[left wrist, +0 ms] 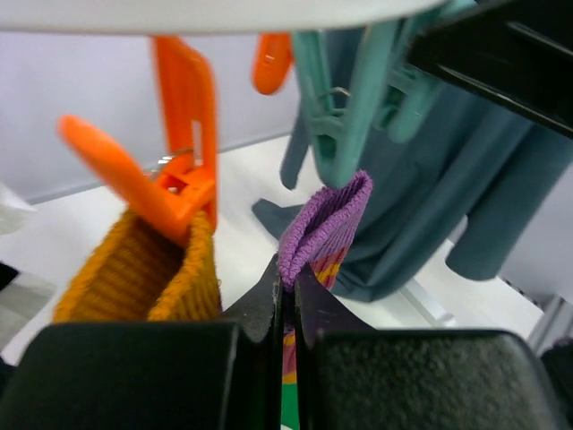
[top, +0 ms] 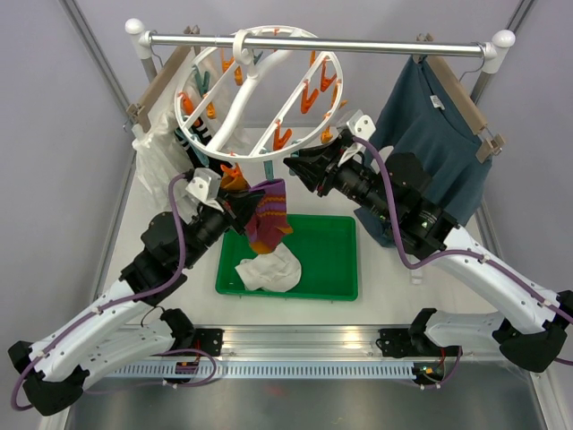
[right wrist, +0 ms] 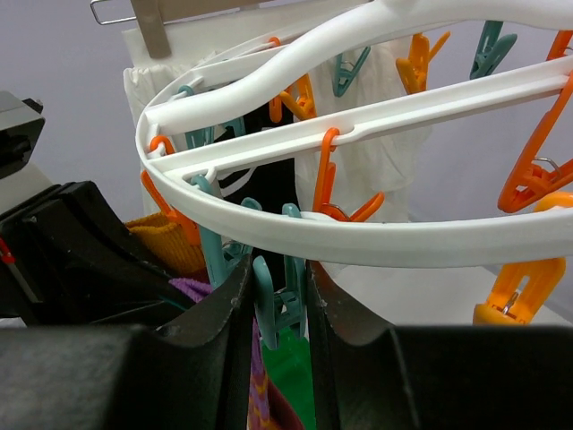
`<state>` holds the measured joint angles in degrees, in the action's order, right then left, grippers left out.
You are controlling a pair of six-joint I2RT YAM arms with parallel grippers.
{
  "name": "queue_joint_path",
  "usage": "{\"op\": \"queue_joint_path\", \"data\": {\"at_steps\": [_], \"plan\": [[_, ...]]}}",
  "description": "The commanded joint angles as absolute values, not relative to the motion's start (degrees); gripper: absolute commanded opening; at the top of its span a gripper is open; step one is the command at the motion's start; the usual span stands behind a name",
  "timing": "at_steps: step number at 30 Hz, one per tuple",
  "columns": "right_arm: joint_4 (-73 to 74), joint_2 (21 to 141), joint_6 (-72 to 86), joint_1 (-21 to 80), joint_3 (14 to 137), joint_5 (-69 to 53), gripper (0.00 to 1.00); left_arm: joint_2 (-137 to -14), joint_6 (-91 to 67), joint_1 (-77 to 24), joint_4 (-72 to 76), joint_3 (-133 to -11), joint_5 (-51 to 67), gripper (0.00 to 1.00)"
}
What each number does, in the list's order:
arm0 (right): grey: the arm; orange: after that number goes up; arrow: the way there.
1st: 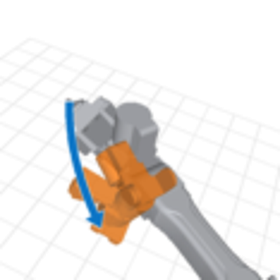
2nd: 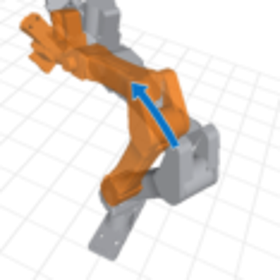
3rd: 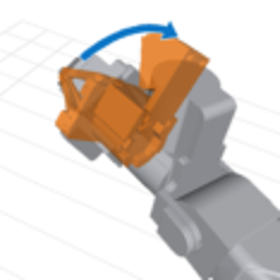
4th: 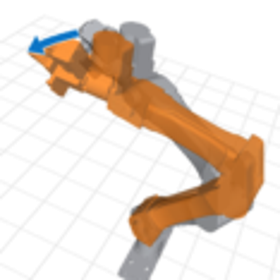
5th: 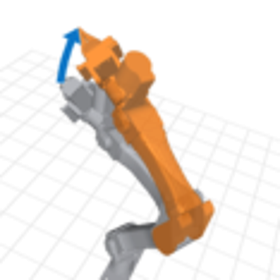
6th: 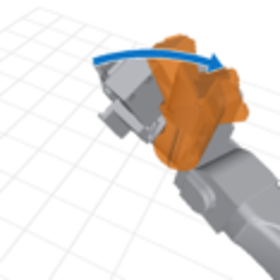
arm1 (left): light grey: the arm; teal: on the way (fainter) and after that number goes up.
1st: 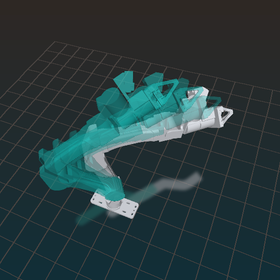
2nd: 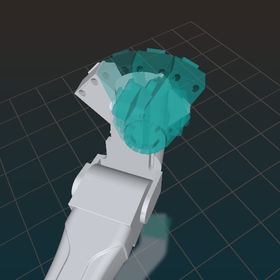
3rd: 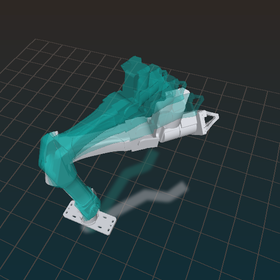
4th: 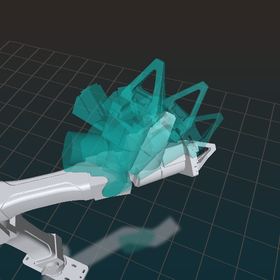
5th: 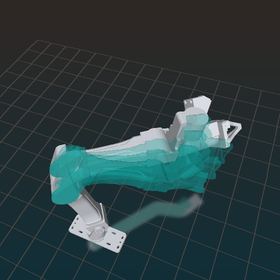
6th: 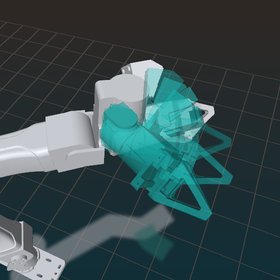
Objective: Clip the socks to the hanger
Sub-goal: Open the clamp at the hanger, then clamp the sock onto the hanger.
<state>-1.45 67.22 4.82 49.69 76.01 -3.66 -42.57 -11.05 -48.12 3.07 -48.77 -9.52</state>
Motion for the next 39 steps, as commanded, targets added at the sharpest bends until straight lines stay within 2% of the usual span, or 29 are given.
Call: {"op": "queue_joint_path", "data": {"at_steps": [1, 3, 22, 39], "plan": [[-0.97, 67.50, 6.42, 49.66, 78.92, -3.87, 0.00, -42.98, -8.79, -48.16, 5.18, -48.78, -0.27, 0.02], [-0.27, 67.94, 6.42, 49.66, 79.28, -4.04, 0.00, -43.94, -8.70, -48.16, 5.53, -49.22, 3.59, 0.02], [3.25, 67.68, 5.10, 49.66, 79.89, -4.31, 0.00, -49.04, -9.49, -48.16, 9.76, -55.02, 0.61, 0.02], [3.69, 67.68, 5.01, 49.66, 81.04, -4.66, 0.00, -51.33, -9.49, -48.16, 10.02, -55.02, 0.53, 0.02]]}}
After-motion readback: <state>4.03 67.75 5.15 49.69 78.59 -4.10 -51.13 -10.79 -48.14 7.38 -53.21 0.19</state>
